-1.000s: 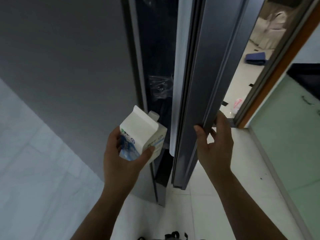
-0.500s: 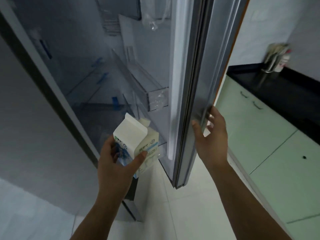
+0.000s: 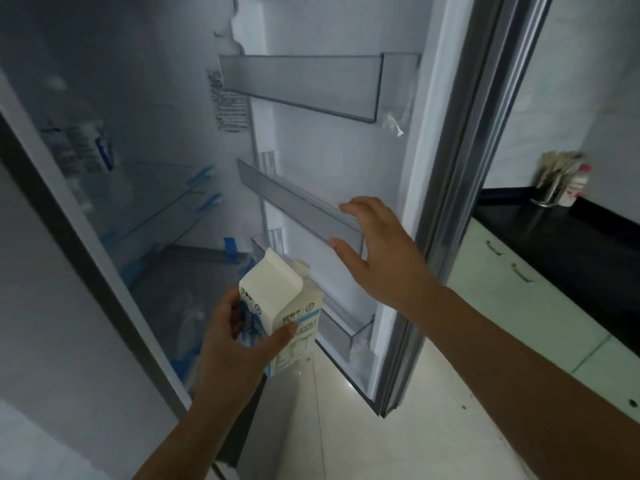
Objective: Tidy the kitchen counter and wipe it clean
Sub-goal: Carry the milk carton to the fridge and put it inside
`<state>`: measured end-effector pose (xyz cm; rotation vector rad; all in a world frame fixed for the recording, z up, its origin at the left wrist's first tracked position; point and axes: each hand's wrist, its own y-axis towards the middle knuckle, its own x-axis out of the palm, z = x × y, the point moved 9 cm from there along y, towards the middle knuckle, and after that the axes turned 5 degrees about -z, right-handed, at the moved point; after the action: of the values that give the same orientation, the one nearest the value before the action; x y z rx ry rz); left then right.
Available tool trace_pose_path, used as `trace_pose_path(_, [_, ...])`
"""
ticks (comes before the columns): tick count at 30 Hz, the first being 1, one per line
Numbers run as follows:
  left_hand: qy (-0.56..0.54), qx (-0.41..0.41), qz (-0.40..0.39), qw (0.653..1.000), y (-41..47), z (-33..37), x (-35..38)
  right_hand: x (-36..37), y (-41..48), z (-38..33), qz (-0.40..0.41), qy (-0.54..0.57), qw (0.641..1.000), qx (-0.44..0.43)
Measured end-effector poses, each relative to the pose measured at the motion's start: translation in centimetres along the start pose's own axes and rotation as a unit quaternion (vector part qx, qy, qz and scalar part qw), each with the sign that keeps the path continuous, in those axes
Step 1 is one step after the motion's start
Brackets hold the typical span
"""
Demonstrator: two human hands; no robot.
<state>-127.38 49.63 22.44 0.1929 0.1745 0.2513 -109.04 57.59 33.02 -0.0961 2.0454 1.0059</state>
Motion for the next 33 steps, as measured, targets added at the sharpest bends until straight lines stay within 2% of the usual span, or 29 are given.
trace_pose_path(4, [0.026, 0.018, -0.016, 0.999, 3.3, 0.9, 0.5, 1.5, 2.6, 3.2, 0.006, -0.020, 1.000, 0.013])
trace_pose_path(8, [0.026, 0.031, -0.032, 0.999, 7.0, 0.7, 2.3, 1.4, 2.9, 6.8, 0.060, -0.136, 0.989, -0.014])
trace_pose_path(11, [-0.006, 0.024, -0.048, 0.999, 10.1, -0.5, 4.3, 0.4, 3.3, 9.6, 0.065, -0.135, 0.989, -0.020])
trace_pose_path(17, [-0.065, 0.024, -0.063, 0.996, 15.9, -1.3, 8.2, -1.6, 5.1, 15.9, 0.010, -0.132, 0.991, 0.017])
trace_pose_path(24, [-0.069, 0.017, -0.069, 0.995, 21.0, -2.7, 10.6, -2.0, 7.7, 20.6, 0.023, -0.175, 0.983, 0.047])
trace_pose_path(33, [-0.052, -0.001, -0.032, 0.998, 23.8, -3.4, 12.1, -2.4, 9.5, 24.9, 0.020, -0.169, 0.984, 0.047])
